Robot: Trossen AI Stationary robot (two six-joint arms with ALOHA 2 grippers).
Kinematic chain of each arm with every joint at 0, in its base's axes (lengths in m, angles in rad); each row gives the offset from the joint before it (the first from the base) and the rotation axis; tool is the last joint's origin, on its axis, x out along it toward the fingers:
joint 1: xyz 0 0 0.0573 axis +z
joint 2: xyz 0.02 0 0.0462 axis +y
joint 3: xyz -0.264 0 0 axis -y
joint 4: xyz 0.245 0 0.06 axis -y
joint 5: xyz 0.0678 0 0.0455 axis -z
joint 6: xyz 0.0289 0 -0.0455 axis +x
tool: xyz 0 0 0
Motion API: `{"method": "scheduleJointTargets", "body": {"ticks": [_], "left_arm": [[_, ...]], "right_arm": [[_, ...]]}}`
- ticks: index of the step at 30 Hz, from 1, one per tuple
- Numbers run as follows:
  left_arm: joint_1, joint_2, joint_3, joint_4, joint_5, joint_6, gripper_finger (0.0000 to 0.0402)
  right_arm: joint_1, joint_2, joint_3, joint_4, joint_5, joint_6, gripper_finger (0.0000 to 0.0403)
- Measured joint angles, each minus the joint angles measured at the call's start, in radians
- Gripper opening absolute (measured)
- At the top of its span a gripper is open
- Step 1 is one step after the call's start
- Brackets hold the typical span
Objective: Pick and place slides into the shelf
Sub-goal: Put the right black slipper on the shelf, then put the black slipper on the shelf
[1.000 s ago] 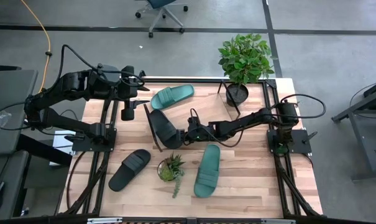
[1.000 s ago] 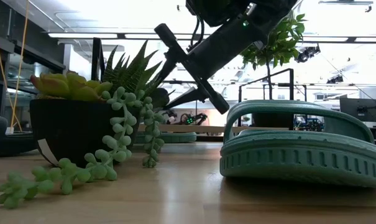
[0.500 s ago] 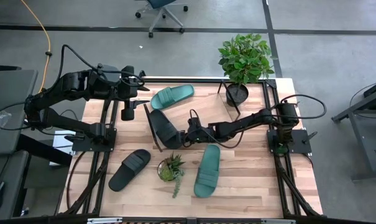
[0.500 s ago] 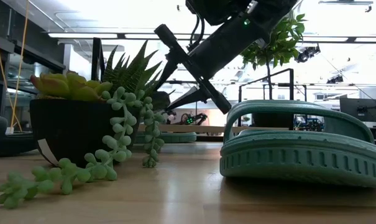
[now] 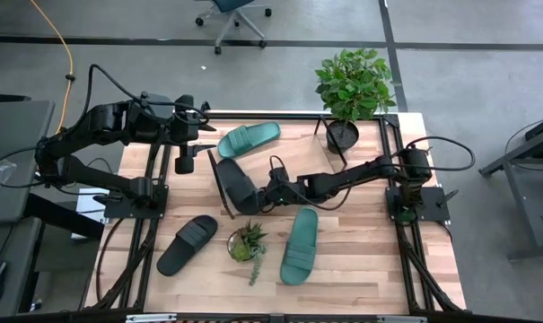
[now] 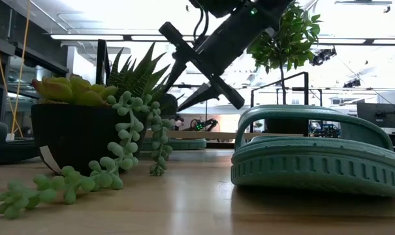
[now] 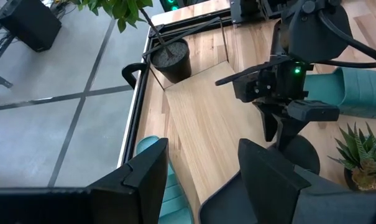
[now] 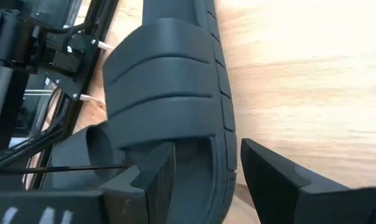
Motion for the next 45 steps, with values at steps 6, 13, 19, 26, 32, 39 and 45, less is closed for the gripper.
{"method": "scheduleJointTargets", "body": {"ticks": [6,13,19,26,32,39,45], "left_arm": [[0.000,0.000,0.000,0.000,0.000,0.000,0.0182],[0.000,0.000,0.000,0.000,0.000,0.000,0.0182],[0.000,0.000,0.000,-0.002,0.000,0.000,0.0182],[0.000,0.000,0.000,-0.002,0.000,0.000,0.0182],[0.000,0.000,0.000,-0.002,0.000,0.000,0.0182],[0.000,0.000,0.000,-0.002,0.000,0.000,0.0182],[0.000,0.000,0.000,-0.001,0.000,0.001,0.0182]], "right_arm": [[0.001,0.000,0.000,-0.035,0.001,0.014,0.0172],[0.003,0.000,0.000,-0.042,0.057,0.021,0.0172],[0.003,0.000,0.000,-0.076,0.052,0.045,0.0172],[0.000,0.000,0.000,-0.072,0.026,0.046,0.0172],[-0.005,0.000,0.000,-0.047,0.011,0.043,0.0172],[-0.009,0.000,0.000,-0.014,0.049,0.037,0.0166],[-0.012,0.000,0.000,-0.008,0.055,0.035,0.0112]]}}
